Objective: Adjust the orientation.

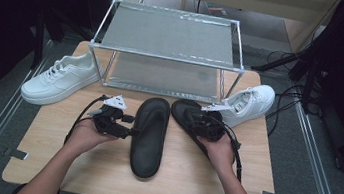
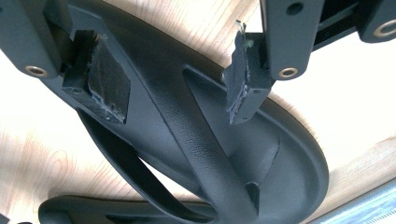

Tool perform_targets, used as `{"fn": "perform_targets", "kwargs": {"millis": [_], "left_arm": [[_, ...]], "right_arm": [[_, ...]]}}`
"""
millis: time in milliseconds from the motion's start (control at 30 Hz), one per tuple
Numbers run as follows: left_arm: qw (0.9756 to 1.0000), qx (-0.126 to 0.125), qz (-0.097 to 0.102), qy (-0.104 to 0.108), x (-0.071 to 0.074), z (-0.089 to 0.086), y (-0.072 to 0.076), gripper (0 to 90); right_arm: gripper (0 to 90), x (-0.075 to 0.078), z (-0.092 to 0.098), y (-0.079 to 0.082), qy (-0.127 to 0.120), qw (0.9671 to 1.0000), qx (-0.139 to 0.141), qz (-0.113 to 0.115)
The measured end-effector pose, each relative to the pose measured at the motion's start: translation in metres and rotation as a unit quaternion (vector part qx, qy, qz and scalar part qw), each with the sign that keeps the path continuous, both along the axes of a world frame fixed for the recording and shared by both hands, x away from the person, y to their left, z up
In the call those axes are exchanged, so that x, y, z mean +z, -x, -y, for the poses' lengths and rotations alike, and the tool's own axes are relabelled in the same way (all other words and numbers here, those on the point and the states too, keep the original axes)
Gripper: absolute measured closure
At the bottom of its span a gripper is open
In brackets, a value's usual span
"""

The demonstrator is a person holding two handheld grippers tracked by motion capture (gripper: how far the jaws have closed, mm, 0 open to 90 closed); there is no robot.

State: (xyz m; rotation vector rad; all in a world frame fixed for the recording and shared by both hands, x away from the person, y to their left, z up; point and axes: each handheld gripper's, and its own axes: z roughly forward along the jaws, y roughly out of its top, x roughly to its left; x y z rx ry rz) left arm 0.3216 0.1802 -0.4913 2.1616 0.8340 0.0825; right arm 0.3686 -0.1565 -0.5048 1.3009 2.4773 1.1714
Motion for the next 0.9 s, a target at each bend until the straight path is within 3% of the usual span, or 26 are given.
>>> {"fn": "perform_targets", "kwargs": {"millis": [167,333,433,500,533,567,633,733,900], "left_arm": [[1.0,0.006,0.001,0.004,0.001,-0.005,-0.001,40.1],[0.9999,0.015,-0.002,0.006,0.001,-0.009,-0.003,40.5],[0.9997,0.023,-0.009,0.002,-0.001,-0.012,-0.006,42.3],[0.9996,0.026,-0.009,-0.003,-0.001,-0.012,-0.007,51.0],[0.9995,0.029,-0.004,-0.009,-0.001,-0.013,-0.006,51.0],[0.9996,0.024,0.005,-0.013,-0.001,-0.015,-0.006,66.3],[0.9995,0.029,0.003,-0.012,-0.002,-0.016,-0.007,76.5],[0.9994,0.025,-0.014,-0.018,-0.008,-0.016,-0.011,83.3],[0.9989,0.014,-0.031,-0.031,-0.016,-0.009,-0.012,84.0]], "right_arm": [[69.7,0.011,0.009,0.004,-0.016,0.9998,0.003,0.008],[70.8,0.021,0.019,0.01,-0.038,0.9989,0.011,0.025],[82.8,0.029,0.026,0.017,-0.028,0.9986,0.022,0.039],[86.8,0.03,0.028,0.017,-0.019,0.9989,0.02,0.039],[86.8,0.03,0.028,0.017,-0.019,0.9989,0.02,0.039],[88.0,0.029,0.03,0.015,-0.013,0.999,0.018,0.04],[88.3,0.028,0.031,0.014,-0.009,0.9991,0.016,0.038],[88.4,0.023,0.03,0.01,0.008,0.9996,0.014,0.024],[88.0,0.019,0.025,0.009,0.023,0.9993,0.02,0.021]]}}
